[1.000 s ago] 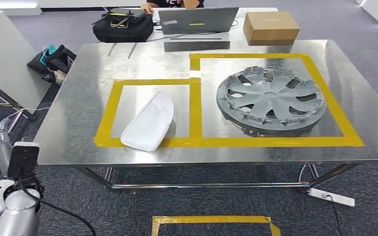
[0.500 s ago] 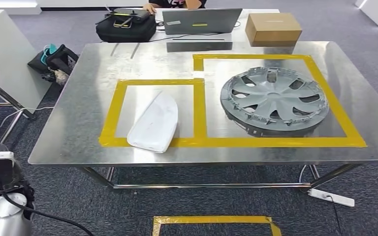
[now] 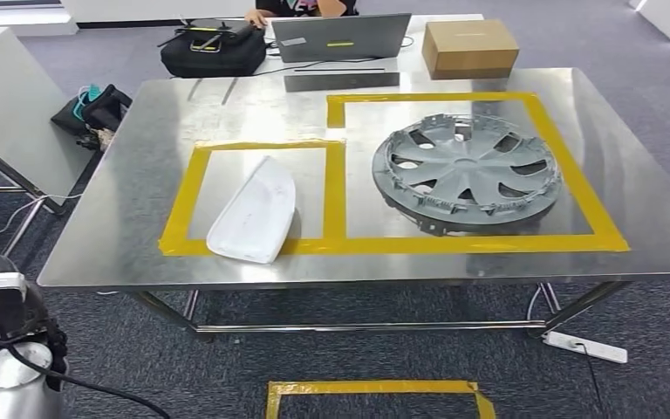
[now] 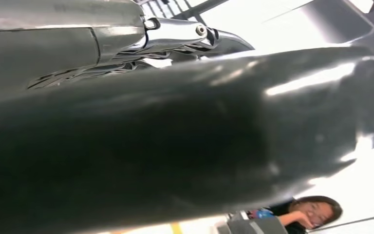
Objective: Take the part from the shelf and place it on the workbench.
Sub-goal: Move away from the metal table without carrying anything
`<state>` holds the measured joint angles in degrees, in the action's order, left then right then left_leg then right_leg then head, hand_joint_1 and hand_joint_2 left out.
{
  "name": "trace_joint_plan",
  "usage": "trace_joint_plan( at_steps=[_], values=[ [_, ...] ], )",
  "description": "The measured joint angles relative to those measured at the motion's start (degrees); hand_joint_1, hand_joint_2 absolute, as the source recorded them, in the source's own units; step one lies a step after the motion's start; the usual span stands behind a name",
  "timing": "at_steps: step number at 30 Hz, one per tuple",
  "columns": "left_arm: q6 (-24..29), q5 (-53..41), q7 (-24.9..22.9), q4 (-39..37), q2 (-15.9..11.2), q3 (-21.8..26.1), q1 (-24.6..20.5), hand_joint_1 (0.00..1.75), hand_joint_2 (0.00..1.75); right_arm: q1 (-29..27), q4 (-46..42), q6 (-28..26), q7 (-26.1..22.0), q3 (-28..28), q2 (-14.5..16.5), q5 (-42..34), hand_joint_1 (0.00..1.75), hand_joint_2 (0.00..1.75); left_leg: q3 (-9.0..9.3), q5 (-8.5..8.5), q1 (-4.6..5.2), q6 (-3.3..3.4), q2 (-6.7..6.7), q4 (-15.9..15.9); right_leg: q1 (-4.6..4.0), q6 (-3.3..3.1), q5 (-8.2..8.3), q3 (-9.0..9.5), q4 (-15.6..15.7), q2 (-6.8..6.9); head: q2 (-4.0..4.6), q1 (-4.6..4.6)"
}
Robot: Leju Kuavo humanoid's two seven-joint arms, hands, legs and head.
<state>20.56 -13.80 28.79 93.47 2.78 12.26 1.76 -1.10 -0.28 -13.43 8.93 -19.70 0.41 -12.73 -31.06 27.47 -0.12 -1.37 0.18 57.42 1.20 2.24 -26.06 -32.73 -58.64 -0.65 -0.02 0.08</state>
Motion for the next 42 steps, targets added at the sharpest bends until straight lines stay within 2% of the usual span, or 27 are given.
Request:
trace_joint_plan(
  at_steps=[2, 4, 5, 6, 7, 9, 11, 14, 15, 16, 18, 19, 20, 21, 22, 24, 26, 27, 29, 31, 34, 35, 36, 37, 39, 41, 42],
  values=[
    [-0.05, -0.02, 0.07, 0.49, 0.00, -0.33, 0.08, 0.00, 0.00, 0.06, 0.00, 0.05, 0.14, -0.38, -0.04, -0.35, 0.00, 0.00, -2.20, 4.19, -0.07, -0.45, -0.03, 5.21, -0.01, -0.84, 0.66, -0.89, 0.08, 0.13, 0.00, -0.23],
    [-0.06, -0.03, 0.10, 0.73, 0.01, -0.68, 0.23, 0.00, 0.00, 0.08, 0.01, 0.09, 0.16, -0.70, -0.06, -0.47, 0.00, 0.00, -4.86, 8.28, -0.08, -0.62, -0.03, 12.49, -0.19, -1.21, 1.39, -2.00, 0.05, 0.22, 0.00, -0.33],
    [-0.06, -0.03, 0.10, 0.74, 0.02, -0.83, 0.32, 0.00, 0.00, 0.08, 0.01, 0.10, 0.16, -0.84, -0.06, -0.49, 0.00, 0.00, -5.36, 8.91, -0.08, -0.58, -0.03, 14.51, -0.28, -1.23, 1.78, -2.55, 0.04, 0.23, 0.00, -0.33],
    [-0.06, -0.03, 0.10, 0.79, 0.02, -0.93, 0.40, 0.00, 0.00, 0.08, 0.02, 0.11, 0.16, -0.97, -0.06, -0.53, 0.00, 0.00, -4.87, 8.35, -0.08, -0.46, -0.03, 14.53, -0.37, -1.19, 2.20, -3.09, 0.02, 0.23, 0.00, -0.33],
    [-0.07, -0.03, 0.10, 0.90, 0.02, -1.02, 0.43, 0.00, 0.00, 0.09, 0.02, 0.12, 0.16, -1.09, -0.07, -0.60, 0.00, 0.00, -3.34, 6.84, -0.06, -0.25, -0.03, 12.49, -0.45, -1.11, 2.63, -3.59, 0.01, 0.21, 0.00, -0.33],
    [-0.15, -0.03, 0.12, 1.33, 0.01, -1.22, 0.39, 0.00, 0.00, 0.10, 0.02, 0.18, 0.17, -1.33, -0.08, -0.80, 0.00, 0.00, 1.81, 3.84, 0.02, 0.28, -0.03, 4.82, -0.62, -0.79, 3.51, -4.36, -0.03, 0.15, 0.00, -0.34],
    [-0.24, -0.03, 0.13, 1.85, 0.00, -1.48, 0.32, 0.00, 0.00, 0.13, 0.04, 0.39, 0.25, -1.73, -0.10, -1.10, 0.00, 0.00, 5.27, 2.95, 0.22, 0.71, 0.03, -0.94, -0.76, -0.24, 4.45, -4.80, 0.00, 0.13, 0.00, -0.32],
    [-0.26, -0.03, 0.11, 2.13, 0.02, -1.86, 0.45, 0.00, 0.00, 0.09, 0.13, 0.72, 0.54, -2.63, -0.26, -2.05, 0.00, 0.00, 4.83, 2.06, 0.50, 1.70, -0.01, -2.31, -0.56, 0.81, 5.85, -5.12, 0.65, 0.14, 0.00, -0.39],
    [-0.26, -0.03, 0.10, 2.14, 0.05, -2.05, 0.52, 0.00, 0.00, 0.04, 0.17, 1.06, 0.68, -2.98, -0.30, -2.21, 0.00, 0.00, 4.39, 1.46, 0.48, 2.15, -0.08, -2.41, -0.50, 1.11, 5.08, -5.51, 0.25, 0.17, 0.00, -0.35],
    [-0.27, -0.02, 0.10, 2.15, 0.08, -2.24, 0.56, 0.00, 0.00, 0.01, 0.21, 1.56, 0.86, -3.45, -0.34, -2.17, 0.00, 0.00, 3.87, 0.84, 0.38, 2.55, -0.16, -2.50, -0.47, 1.35, 3.20, -6.12, -1.23, 0.18, 0.00, -0.29],
    [-0.36, -0.01, 0.10, 2.17, 0.10, -2.51, 0.62, 0.00, 0.00, -0.01, 0.24, 2.76, 1.19, -4.69, -0.38, -1.52, 0.00, 0.00, 2.55, -0.31, 0.36, 3.07, -0.24, -2.46, -0.49, 1.62, -2.68, -8.03, -7.80, 0.25, 0.00, -0.11],
    [-0.42, -0.01, 0.10, 2.17, 0.11, -2.57, 0.65, 0.00, 0.00, 0.01, 0.24, 3.16, 1.27, -5.35, -0.41, -1.21, 0.00, 0.00, 1.80, -0.89, 0.41, 3.18, -0.25, -2.41, -0.51, 1.72, -4.94, -8.81, -11.70, 0.24, 0.00, -0.09],
    [-0.49, -0.01, 0.10, 2.17, 0.11, -2.62, 0.69, 0.00, 0.00, 0.03, 0.24, 3.41, 1.30, -5.92, -0.44, -1.04, 0.00, 0.00, 0.98, -1.50, 0.46, 3.18, -0.26, -2.35, -0.54, 1.76, -5.90, -9.05, -14.67, 0.24, 0.00, -0.10],
    [-0.54, -0.01, 0.10, 2.17, 0.13, -2.67, 0.73, 0.00, 0.00, 0.06, 0.24, 3.55, 1.30, -6.39, -0.46, -0.97, 0.00, 0.00, 0.18, -2.07, 0.50, 3.14, -0.25, -2.27, -0.56, 1.75, -5.59, -8.42, -15.84, 0.24, 0.00, -0.10],
    [-0.57, -0.01, 0.10, 2.17, 0.13, -2.70, 0.76, 0.00, 0.00, 0.09, 0.24, 3.56, 1.24, -6.77, -0.47, -1.09, 0.00, 0.00, -0.56, -2.58, 0.52, 3.06, -0.25, -2.17, -0.58, 1.67, -4.34, -6.74, -14.90, 0.24, 0.00, -0.10],
    [-0.52, -0.01, 0.12, 2.21, 0.13, -2.73, 0.81, 0.00, 0.00, 0.22, 0.24, 3.16, 0.86, -7.38, -0.57, -1.72, 0.00, 0.00, -1.70, -3.45, 0.58, 2.72, -0.21, -1.94, -0.64, 1.38, -2.21, -0.70, -7.70, 0.23, 0.00, -0.10],
    [-0.43, -0.03, 0.20, 2.56, 0.07, -2.72, 0.85, 0.00, 0.00, 0.48, 0.24, 2.59, 0.19, -7.84, -0.78, -2.54, 0.00, 0.00, -2.38, -4.26, 0.71, 2.18, -0.23, -1.70, -0.80, 1.07, -2.62, 4.67, 0.07, 0.20, 0.00, -0.17],
    [-0.40, -0.07, 0.26, 2.80, 0.04, -2.72, 0.88, 0.00, 0.00, 0.62, 0.24, 2.43, -0.11, -8.06, -0.87, -2.79, 0.00, 0.00, -2.59, -4.69, 0.74, 1.86, -0.25, -1.63, -0.92, 0.88, -3.16, 5.73, 2.00, 0.17, 0.00, -0.19],
    [-0.39, -0.31, 0.33, 3.25, 0.00, -2.77, 0.93, 0.00, 0.00, 0.76, 0.24, 2.44, -0.60, -8.60, -0.96, -3.00, 0.00, 0.00, -2.90, -5.32, 0.66, 1.22, -0.21, -1.58, -0.94, 0.15, -2.78, 5.23, 2.66, 0.27, 0.00, -0.16],
    [-0.29, -0.69, 0.34, 3.64, -0.13, -2.87, 0.96, 0.00, 0.00, 0.99, 0.24, 2.59, -1.23, -9.29, -1.03, -3.03, 0.00, 0.00, -3.84, -2.98, 0.51, 0.49, -0.13, 0.20, -0.74, -0.81, -1.74, 4.40, 2.84, 0.49, 0.00, -0.37],
    [0.01, -1.16, 0.30, 4.23, -0.38, -3.03, 0.90, 0.00, 0.00, 1.48, 0.24, 2.49, -2.60, -10.28, -1.19, -3.30, 0.00, 0.00, -6.68, 4.85, 0.13, -0.38, -0.11, 9.67, -0.66, -1.50, 0.15, 2.44, 2.79, 0.63, 0.00, -0.82],
    [0.08, -1.23, 0.29, 4.39, -0.41, -3.10, 0.91, 0.00, 0.00, 1.58, 0.24, 2.43, -2.96, -10.55, -1.21, -3.40, 0.00, 0.00, -7.21, 5.99, 0.04, -0.53, -0.11, 12.64, -0.67, -1.48, 0.76, 1.60, 2.71, 0.65, 0.00, -0.81],
    [0.14, -1.25, 0.28, 4.57, -0.43, -3.18, 0.94, 0.00, 0.00, 1.65, 0.23, 2.36, -3.20, -10.79, -1.23, -3.51, 0.00, 0.00, -7.03, 5.78, -0.01, -0.61, -0.11, 14.16, -0.66, -1.39, 1.35, 0.73, 2.62, 0.67, 0.00, -0.83],
    [0.18, -1.29, 0.28, 4.79, -0.45, -3.28, 0.95, 0.00, 0.00, 1.71, 0.22, 2.27, -3.42, -11.00, -1.24, -3.65, 0.00, 0.00, -6.00, 4.51, -0.04, -0.62, -0.11, 13.82, -0.64, -1.24, 1.93, -0.11, 2.53, 0.69, 0.00, -0.81],
    [0.23, -1.44, 0.27, 5.46, -0.53, -3.55, 0.95, 0.00, 0.00, 1.78, 0.20, 1.94, -4.03, -11.36, -1.25, -3.97, 0.00, 0.00, -1.41, 1.45, -0.08, -0.42, -0.11, 8.14, -0.58, -0.83, 2.99, -1.47, 2.44, 0.71, 0.00, -0.83],
    [0.23, -1.71, 0.27, 6.39, -0.67, -3.92, 0.94, 0.00, 0.00, 1.83, 0.13, 1.38, -4.99, -11.80, -1.33, -4.24, 0.00, 0.00, 3.94, 0.69, 0.10, 0.11, -0.09, 0.15, -0.59, -0.27, 4.15, -2.33, 2.51, 0.72, 0.00, -0.75],
    [0.23, -1.86, 0.26, 6.84, -0.74, -4.11, 0.98, 0.00, 0.00, 1.87, 0.09, 1.11, -5.47, -12.07, -1.41, -4.32, 0.00, 0.00, 5.39, 0.84, 0.28, 0.45, -0.07, -2.50, -0.55, 0.07, 4.90, -2.69, 2.71, 0.74, 0.00, -0.75]
  ],
)
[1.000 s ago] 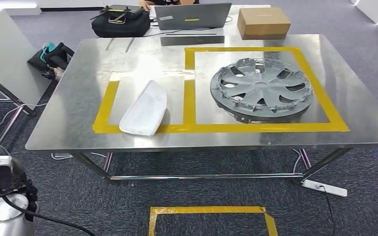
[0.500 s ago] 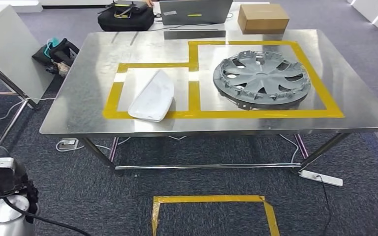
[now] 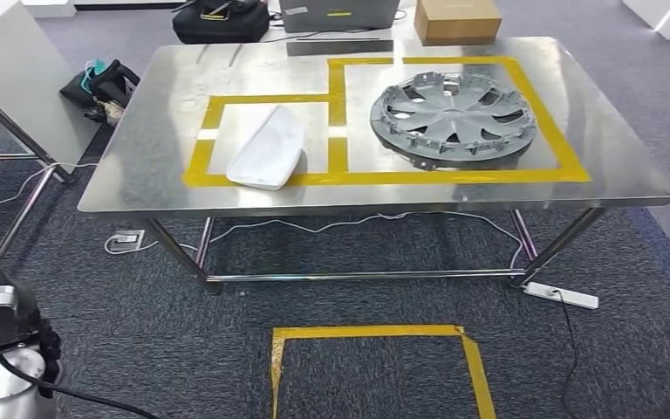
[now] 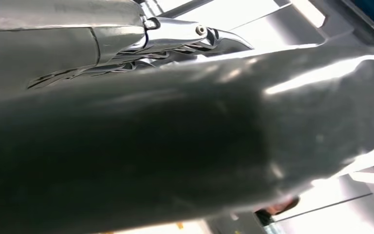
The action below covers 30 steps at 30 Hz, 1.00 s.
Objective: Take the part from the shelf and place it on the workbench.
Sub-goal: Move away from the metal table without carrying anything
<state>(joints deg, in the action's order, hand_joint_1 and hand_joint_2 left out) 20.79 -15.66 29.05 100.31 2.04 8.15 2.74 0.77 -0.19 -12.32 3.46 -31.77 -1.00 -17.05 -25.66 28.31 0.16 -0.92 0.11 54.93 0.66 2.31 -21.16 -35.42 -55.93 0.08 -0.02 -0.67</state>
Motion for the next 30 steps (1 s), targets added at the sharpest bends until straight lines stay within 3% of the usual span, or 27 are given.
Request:
trace_joint_plan(
  at_steps=[2, 3, 5, 7, 8, 9, 10, 12, 14, 15, 17, 19, 20, 22, 23, 24, 25, 26, 28, 30],
  values=[
    [-0.02, -0.22, -0.03, 0.68, -0.09, -0.30, 0.35, 0.00, 0.00, -0.01, -0.02, -0.37, -0.67, -0.55, -0.21, -0.06, 0.00, 0.00, 0.36, -0.37, 0.19, 0.82, -0.03, -2.27, 0.15, 0.74, 1.40, -0.67, 0.67, -0.01, 0.00, 0.00],
    [-0.02, -0.33, -0.06, 0.91, -0.10, -0.41, 0.58, 0.00, 0.00, -0.06, -0.01, -0.46, -0.85, -0.78, -0.34, -0.08, 0.00, 0.00, -0.01, -0.89, 0.15, 1.25, -0.09, -2.58, 0.18, 1.10, 1.22, -1.13, 0.68, -0.04, 0.00, -0.01],
    [-0.01, -0.46, -0.10, 1.33, -0.10, -0.73, 0.94, 0.00, 0.00, -0.23, -0.02, -0.61, -1.09, -1.16, -0.52, -0.15, 0.00, 0.00, -0.71, -1.84, -0.11, 2.14, -0.22, -3.19, 0.15, 1.55, -2.10, -2.65, -2.52, -0.13, 0.00, 0.36],
    [-0.01, -0.51, -0.14, 1.70, -0.15, -0.98, 1.23, 0.00, 0.00, -0.30, -0.03, -0.89, -1.39, -1.45, -0.59, -0.44, 0.00, 0.00, -1.69, -2.44, -0.07, 2.60, -0.28, -3.05, 0.12, 1.76, -6.91, -5.01, -10.37, -0.15, 0.00, 0.78],
    [-0.02, -0.51, -0.18, 1.83, -0.18, -1.08, 1.43, 0.00, 0.00, -0.29, -0.03, -1.16, -1.53, -1.58, -0.63, -0.70, 0.00, 0.00, -2.10, -2.69, -0.06, 2.66, -0.34, -2.93, 0.13, 1.88, -8.17, -5.88, -14.03, -0.15, 0.00, 0.83],
    [-0.04, -0.52, -0.21, 1.93, -0.21, -1.17, 1.65, 0.00, 0.00, -0.28, -0.02, -1.46, -1.66, -1.71, -0.68, -0.98, 0.00, 0.00, -2.43, -2.89, -0.08, 2.61, -0.39, -2.77, 0.16, 1.99, -8.38, -5.93, -16.09, -0.14, 0.00, 0.83],
    [-0.07, -0.53, -0.25, 1.96, -0.20, -1.30, 1.85, 0.00, 0.00, -0.26, -0.02, -1.78, -1.75, -1.81, -0.71, -1.33, 0.00, 0.00, -2.66, -3.05, -0.13, 2.50, -0.44, -2.61, 0.23, 2.09, -7.66, -4.87, -15.83, -0.12, 0.00, 0.84],
    [-0.11, -0.61, -0.34, 2.06, -0.20, -1.56, 2.13, 0.00, 0.00, -0.18, -0.01, -2.34, -1.90, -1.98, -0.75, -2.22, 0.00, 0.00, -3.02, -3.22, -0.24, 2.15, -0.52, -2.14, 0.47, 2.35, -5.33, 0.20, -9.12, 0.23, 0.00, 0.85],
    [-0.01, -0.84, -0.44, 2.45, -0.21, -1.93, 2.37, 0.00, 0.00, 0.21, -0.01, -2.61, -2.13, -2.23, -0.73, -3.45, 0.00, 0.00, -3.53, -3.20, -0.05, 1.64, -0.63, -1.36, 0.44, 2.25, -4.77, 4.96, -2.00, 0.88, 0.00, 0.96],
    [0.08, -0.99, -0.48, 2.68, -0.22, -2.15, 2.49, 0.00, 0.00, 0.46, -0.01, -2.64, -2.28, -2.40, -0.69, -4.12, 0.00, 0.00, -3.81, -3.21, 0.09, 1.38, -0.70, -0.93, 0.39, 1.94, -5.08, 5.89, -0.44, 1.02, 0.00, 1.02],
    [0.24, -1.27, -0.54, 2.99, -0.23, -2.55, 2.79, 0.00, 0.00, 0.72, -0.01, -2.62, -2.52, -2.81, -0.57, -5.21, 0.00, 0.00, -4.23, -3.33, 0.17, 0.91, -0.96, -0.40, 0.39, 0.97, -5.29, 5.49, -0.46, 0.61, 0.00, 1.02],
    [0.27, -1.37, -0.61, 3.25, -0.20, -2.89, 3.22, 0.00, 0.00, 0.63, -0.01, -2.59, -2.59, -3.23, -0.39, -5.70, 0.00, 0.00, -5.03, -2.03, 0.06, 0.31, -1.01, 1.08, 0.45, 0.08, -4.95, 4.87, -0.63, 0.12, 0.00, 0.85],
    [0.28, -1.38, -0.65, 3.40, -0.19, -3.03, 3.41, 0.00, 0.00, 0.56, -0.01, -2.57, -2.59, -3.47, -0.31, -5.83, 0.00, 0.00, -6.05, -0.28, 0.01, 0.01, -0.91, 3.35, 0.50, -0.38, -4.65, 4.52, -0.61, -0.12, 0.00, 0.75],
    [0.29, -1.38, -0.67, 3.58, -0.19, -3.19, 3.76, 0.00, 0.00, 0.44, -0.01, -2.51, -2.63, -3.89, -0.27, -6.08, 0.00, 0.00, -9.29, 4.27, -0.04, -0.33, -0.66, 10.76, 0.43, -1.03, -4.04, 3.62, -0.60, -0.61, 0.00, 0.52],
    [0.29, -1.37, -0.68, 3.60, -0.19, -3.25, 3.97, 0.00, 0.00, 0.37, -0.01, -2.46, -2.65, -4.08, -0.27, -6.22, 0.00, 0.00, -10.82, 5.84, -0.05, -0.34, -0.62, 14.35, 0.37, -1.17, -3.74, 3.13, -0.61, -0.92, 0.00, 0.54],
    [0.29, -1.37, -0.68, 3.60, -0.18, -3.31, 4.19, 0.00, 0.00, 0.28, -0.01, -2.38, -2.67, -4.25, -0.26, -6.37, 0.00, 0.00, -11.63, 6.33, -0.06, -0.26, -0.60, 16.45, 0.31, -1.20, -3.44, 2.69, -0.62, -1.27, 0.00, 0.51],
    [0.28, -1.36, -0.68, 3.61, -0.18, -3.41, 4.34, 0.00, 0.00, 0.18, -0.01, -2.29, -2.68, -4.43, -0.22, -6.51, 0.00, 0.00, -11.47, 5.68, -0.05, -0.09, -0.55, 16.57, 0.24, -1.15, -3.15, 2.30, -0.63, -1.64, 0.00, 0.52],
    [0.28, -1.35, -0.68, 3.65, -0.19, -3.51, 4.42, 0.00, 0.00, 0.10, -0.01, -2.20, -2.68, -4.62, -0.16, -6.66, 0.00, 0.00, -10.26, 4.13, -0.04, 0.19, -0.39, 14.61, 0.17, -1.05, -2.87, 1.98, -0.64, -2.05, 0.00, 0.51],
    [0.24, -1.26, -0.73, 3.85, -0.19, -3.68, 4.47, 0.00, 0.00, 0.10, -0.01, -2.05, -2.68, -5.00, 0.02, -6.95, 0.00, 0.00, -5.79, 0.64, 0.04, 0.93, 0.85, 7.09, 0.03, -0.73, -2.34, 1.47, -0.68, -2.88, 0.00, 0.52],
    [0.07, -0.98, -0.82, 4.13, -0.19, -3.72, 4.53, 0.00, 0.00, 0.16, -0.01, -1.92, -2.67, -5.41, 0.15, -7.23, 0.00, 0.00, -2.67, -0.74, 0.04, 1.30, 2.12, 1.45, -0.15, -0.20, -1.78, 0.94, -0.83, -3.70, 0.00, 0.51]
  ],
)
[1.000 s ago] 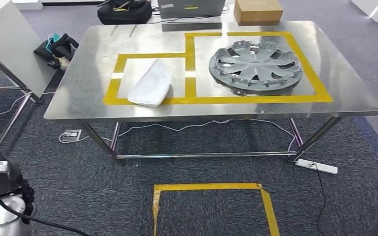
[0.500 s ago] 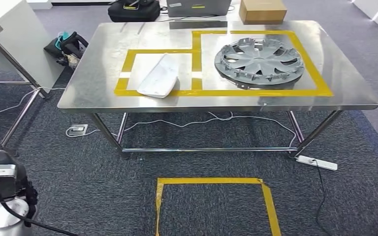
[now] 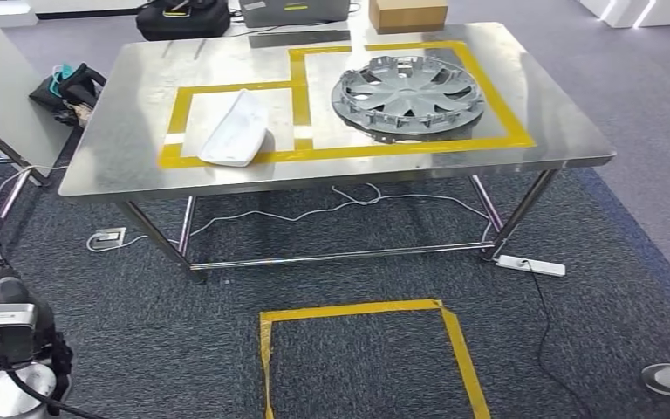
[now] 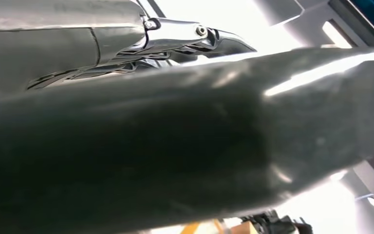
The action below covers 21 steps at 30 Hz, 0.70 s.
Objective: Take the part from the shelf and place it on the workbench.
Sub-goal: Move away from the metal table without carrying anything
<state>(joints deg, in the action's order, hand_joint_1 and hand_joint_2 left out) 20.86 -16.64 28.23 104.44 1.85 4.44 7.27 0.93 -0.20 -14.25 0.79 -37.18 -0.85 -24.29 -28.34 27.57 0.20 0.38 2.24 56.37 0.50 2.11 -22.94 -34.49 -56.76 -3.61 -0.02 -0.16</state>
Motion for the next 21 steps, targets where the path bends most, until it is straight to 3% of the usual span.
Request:
trace_joint_plan(
  at_steps=[2, 4, 6, 8, 9, 10, 11, 13, 15, 16, 18, 19, 21],
  values=[
    [-0.25, 0.31, -0.07, 0.15, 0.01, -0.04, 0.10, 0.00, 0.00, -0.16, 0.02, 0.07, 0.00, -0.34, 0.03, -0.16, 0.00, 0.00, 0.25, -0.07, -0.03, 0.08, -0.06, -1.26, -0.05, 0.68, 0.60, -0.51, -0.01, -0.68, 0.00, 0.01],
    [-0.38, 0.43, -0.10, 0.20, 0.07, -0.22, 0.18, 0.00, 0.00, -0.42, 0.08, 0.09, 0.01, -0.57, 0.07, -0.21, 0.00, 0.00, -0.06, -0.44, -0.14, 0.56, -0.83, -1.38, 0.00, 1.23, 0.06, -1.33, -0.83, -0.10, 0.00, 0.17],
    [-0.39, 0.44, -0.12, 0.25, 0.10, -0.38, 0.41, 0.00, 0.00, -0.45, 0.13, 0.15, 0.04, -0.79, 0.16, -0.28, 0.00, 0.00, -0.37, -0.88, -0.23, 1.15, -1.79, -1.47, 0.01, 1.66, -3.31, -3.60, -5.87, 1.70, 0.00, 0.51],
    [-0.34, 0.45, -0.13, 0.26, 0.11, -0.39, 0.81, 0.00, 0.00, -0.30, 0.13, 0.23, 0.05, -1.03, 0.22, -0.48, 0.00, 0.00, -0.84, -1.19, -0.07, 1.45, -2.79, -1.41, 0.05, 2.03, -7.43, -6.63, -13.81, 2.88, 0.00, 0.70],
    [-0.30, 0.46, -0.10, 0.26, 0.13, -0.39, 0.95, 0.00, 0.00, -0.27, 0.13, 0.26, 0.07, -1.14, 0.22, -0.59, 0.00, 0.00, -1.06, -1.32, 0.00, 1.50, -3.30, -1.37, 0.04, 2.11, -8.40, -7.38, -16.40, 3.07, 0.00, 0.71],
    [-0.23, 0.47, -0.06, 0.26, 0.13, -0.39, 1.04, 0.00, 0.00, -0.30, 0.13, 0.29, 0.07, -1.25, 0.22, -0.68, 0.00, 0.00, -1.21, -1.43, 0.05, 1.50, -3.77, -1.35, 0.04, 2.12, -8.32, -7.01, -16.81, 3.18, 0.00, 0.72],
    [-0.15, 0.51, 0.01, 0.26, 0.13, -0.39, 1.08, 0.00, 0.00, -0.33, 0.13, 0.32, 0.08, -1.35, 0.22, -0.78, 0.00, 0.00, -1.29, -1.51, 0.09, 1.46, -4.21, -1.31, 0.02, 2.04, -7.29, -5.40, -14.88, 3.33, 0.00, 0.70],
    [-0.02, 0.60, 0.16, 0.31, 0.13, -0.38, 1.10, 0.00, 0.00, -0.29, 0.13, 0.39, 0.08, -1.56, 0.22, -0.96, 0.00, 0.00, -1.32, -1.54, 0.26, 1.28, -5.01, -1.16, -0.17, 1.66, -4.56, -0.15, -6.89, 4.68, 0.00, 0.71],
    [0.04, 0.60, 0.42, 0.64, 0.14, -0.38, 1.31, 0.00, 0.00, -0.06, 0.13, 0.55, 0.09, -1.82, 0.22, -1.16, 0.00, 0.00, -1.44, -1.50, 0.57, 0.86, -5.77, -0.87, -0.47, 0.93, -3.38, 3.34, -1.17, 6.06, 0.00, 0.60],
    [0.08, 0.55, 0.57, 0.92, 0.18, -0.41, 1.50, 0.00, 0.00, -0.02, 0.13, 0.70, 0.11, -1.95, 0.22, -1.26, 0.00, 0.00, -1.54, -1.52, 0.70, 0.61, -6.16, -0.77, -0.63, 0.56, -3.43, 3.71, -0.28, 6.24, 0.00, 0.53],
    [0.30, 0.44, 0.86, 1.63, 0.32, -0.51, 2.11, 0.00, 0.00, -0.20, 0.13, 1.04, 0.20, -2.17, 0.31, -1.52, 0.00, 0.00, -1.67, -1.52, 0.67, 0.04, -6.84, -0.63, -0.61, -0.19, -3.04, 3.41, -0.20, 5.31, 0.00, 0.43],
    [0.45, 0.43, 1.00, 2.01, 0.45, -0.55, 2.46, 0.00, 0.00, -0.33, 0.13, 1.19, 0.27, -2.27, 0.40, -1.65, 0.00, 0.00, -1.86, -1.01, 0.59, -0.30, -6.45, -0.13, -0.48, -0.54, -2.82, 3.29, -0.12, 4.91, 0.00, 0.39],
    [0.75, 0.57, 1.32, 2.78, 0.61, -0.58, 3.15, 0.00, 0.00, -0.37, 0.13, 1.38, 0.43, -2.47, 0.59, -1.99, 0.00, 0.00, -3.57, 1.83, 0.35, -1.02, -4.58, 3.80, -0.12, -1.17, -2.38, 3.01, 0.09, 4.17, 0.00, 0.26]
  ],
)
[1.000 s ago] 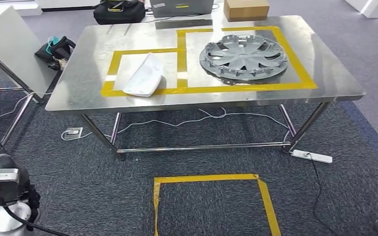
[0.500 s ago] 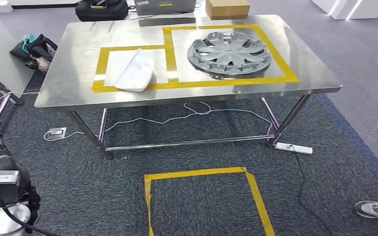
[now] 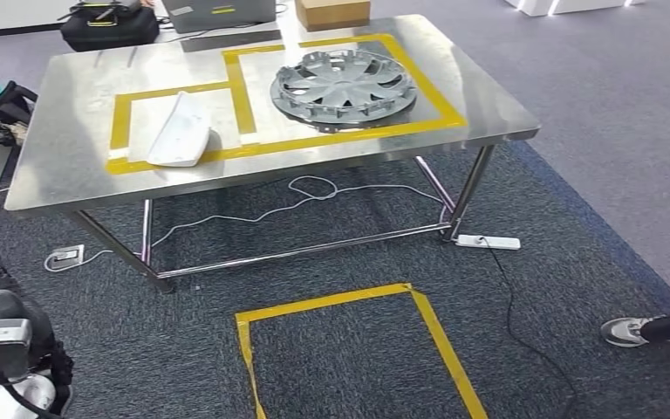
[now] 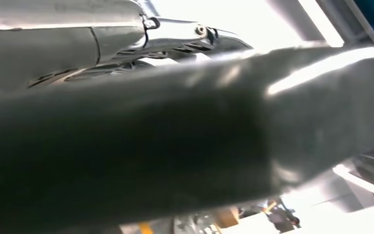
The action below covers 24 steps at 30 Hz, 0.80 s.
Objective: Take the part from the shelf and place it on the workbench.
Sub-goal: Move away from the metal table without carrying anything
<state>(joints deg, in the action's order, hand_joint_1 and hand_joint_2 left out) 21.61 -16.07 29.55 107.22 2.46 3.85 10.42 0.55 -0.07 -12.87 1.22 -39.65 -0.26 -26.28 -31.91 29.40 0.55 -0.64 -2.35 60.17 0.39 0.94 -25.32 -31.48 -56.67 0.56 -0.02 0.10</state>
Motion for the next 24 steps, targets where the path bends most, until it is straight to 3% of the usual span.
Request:
trace_joint_plan(
  at_steps=[2, 3, 4, 5, 6, 8, 10, 13, 14, 16, 18, 19, 20, 21, 24],
  values=[
    [0.09, 0.34, 0.21, 0.46, 0.09, 0.01, 0.75, 0.00, 0.00, 0.03, 0.00, 0.07, 0.06, -0.19, 0.02, -0.43, 0.00, 0.00, -3.52, 3.96, -0.30, -0.48, 1.57, 7.68, 0.11, -0.23, 0.28, -0.53, -0.01, -0.84, 0.00, -0.11],
    [0.09, 0.52, 0.25, 0.59, 0.11, 0.01, 1.12, 0.00, 0.00, 0.00, 0.00, 0.09, 0.07, -0.26, 0.04, -0.60, 0.00, 0.00, -4.96, 4.98, -0.43, -0.60, 1.78, 10.73, 0.14, -0.21, 0.42, -0.77, -0.01, -1.34, 0.00, -0.10],
    [0.09, 0.61, 0.27, 0.69, 0.14, 0.02, 1.41, 0.00, 0.00, -0.03, 0.00, 0.12, 0.07, -0.31, 0.07, -0.71, 0.00, 0.00, -5.59, 4.88, -0.54, -0.65, 1.87, 12.00, 0.18, -0.12, 0.57, -0.96, -0.02, -1.86, 0.00, -0.10],
    [0.09, 0.67, 0.29, 0.81, 0.15, 0.02, 1.59, 0.00, 0.00, -0.05, 0.00, 0.14, 0.07, -0.33, 0.11, -0.76, 0.00, 0.00, -5.14, 3.64, -0.62, -0.64, 1.94, 11.02, 0.23, 0.03, 0.70, -1.08, -0.02, -2.38, 0.00, -0.11],
    [0.09, 0.71, 0.32, 0.97, 0.16, 0.02, 1.66, 0.00, 0.00, -0.04, 0.00, 0.15, 0.07, -0.34, 0.16, -0.80, 0.00, 0.00, -3.66, 1.60, -0.70, -0.60, 2.15, 8.01, 0.29, 0.21, 0.83, -1.13, -0.03, -2.87, 0.00, -0.10],
    [0.09, 0.74, 0.41, 1.28, 0.18, 0.02, 1.71, 0.00, 0.00, 0.04, 0.00, 0.17, 0.07, -0.35, 0.22, -0.83, 0.00, 0.00, 0.12, -1.92, -0.97, -0.47, 3.90, 0.25, 0.27, 0.69, 1.03, -1.37, -0.21, -3.76, 0.00, -0.14],
    [-0.01, 0.94, 0.58, 1.53, 0.28, 0.01, 1.93, 0.00, 0.00, 0.11, 0.00, 0.22, 0.07, -0.39, 0.22, -1.00, 0.00, 0.00, 1.80, -2.89, -1.09, -0.12, 5.40, -3.76, 0.21, 1.40, 1.33, -1.96, -0.42, -4.55, 0.00, -0.14],
    [-0.80, 2.00, 0.79, 1.78, 0.57, 0.02, 2.40, 0.00, 0.00, -0.24, 0.00, 0.45, 0.16, -0.57, 0.22, -1.81, 0.00, 0.00, 1.65, -3.11, -0.97, 1.00, 4.57, -4.19, 0.41, 2.46, 1.48, -2.82, -0.53, -4.90, 0.00, -0.10],
    [-1.11, 2.39, 0.85, 1.86, 0.73, 0.02, 2.55, 0.00, 0.00, -0.34, 0.00, 0.57, 0.25, -0.68, 0.26, -2.16, 0.00, 0.00, 1.66, -3.29, -1.00, 1.41, 4.10, -4.31, 0.41, 2.71, 0.63, -3.46, -1.74, -4.12, 0.00, 0.14],
    [-1.67, 3.21, 1.06, 2.01, 1.05, 0.03, 2.91, 0.00, 0.00, -0.31, -0.01, 0.77, 0.44, -0.97, 0.32, -2.81, 0.00, 0.00, 1.59, -3.48, -0.97, 1.92, 3.05, -4.43, 0.31, 3.07, -2.87, -6.15, -7.81, -2.02, 0.00, 0.58],
    [-2.25, 4.11, 1.28, 2.07, 1.26, 0.08, 3.16, 0.00, 0.00, -0.22, -0.02, 0.86, 0.60, -1.29, 0.35, -3.29, 0.00, 0.00, 1.45, -3.54, -0.80, 2.10, 1.99, -4.42, 0.31, 3.32, -6.23, -9.26, -15.28, -1.14, 0.00, 0.73],
    [-2.55, 4.54, 1.35, 2.07, 1.34, 0.10, 3.17, 0.00, 0.00, -0.25, -0.02, 0.87, 0.68, -1.45, 0.35, -3.52, 0.00, 0.00, 1.41, -3.55, -0.75, 2.13, 1.51, -4.41, 0.31, 3.37, -6.62, -9.75, -16.95, -1.02, 0.00, 0.74],
    [-2.83, 4.96, 1.38, 2.07, 1.41, 0.12, 3.17, 0.00, 0.00, -0.33, -0.02, 0.87, 0.72, -1.61, 0.35, -3.72, 0.00, 0.00, 1.42, -3.56, -0.73, 2.13, 1.09, -4.40, 0.31, 3.37, -5.94, -9.04, -16.25, -0.91, 0.00, 0.74],
    [-3.10, 5.36, 1.40, 2.07, 1.47, 0.14, 3.15, 0.00, 0.00, -0.39, -0.02, 0.87, 0.75, -1.77, 0.35, -3.91, 0.00, 0.00, 1.47, -3.55, -0.73, 2.09, 0.69, -4.38, 0.31, 3.34, -4.46, -7.20, -13.38, -0.63, 0.00, 0.75],
    [-3.60, 6.04, 1.41, 2.15, 1.54, 0.25, 2.98, 0.00, 0.00, -0.23, -0.10, 0.87, 0.77, -2.21, 0.38, -4.21, 0.00, 0.00, 1.61, -3.41, -0.39, 1.48, -0.22, -4.14, 0.22, 2.85, -0.88, -0.76, -2.44, 1.16, 0.00, 0.70]
  ],
)
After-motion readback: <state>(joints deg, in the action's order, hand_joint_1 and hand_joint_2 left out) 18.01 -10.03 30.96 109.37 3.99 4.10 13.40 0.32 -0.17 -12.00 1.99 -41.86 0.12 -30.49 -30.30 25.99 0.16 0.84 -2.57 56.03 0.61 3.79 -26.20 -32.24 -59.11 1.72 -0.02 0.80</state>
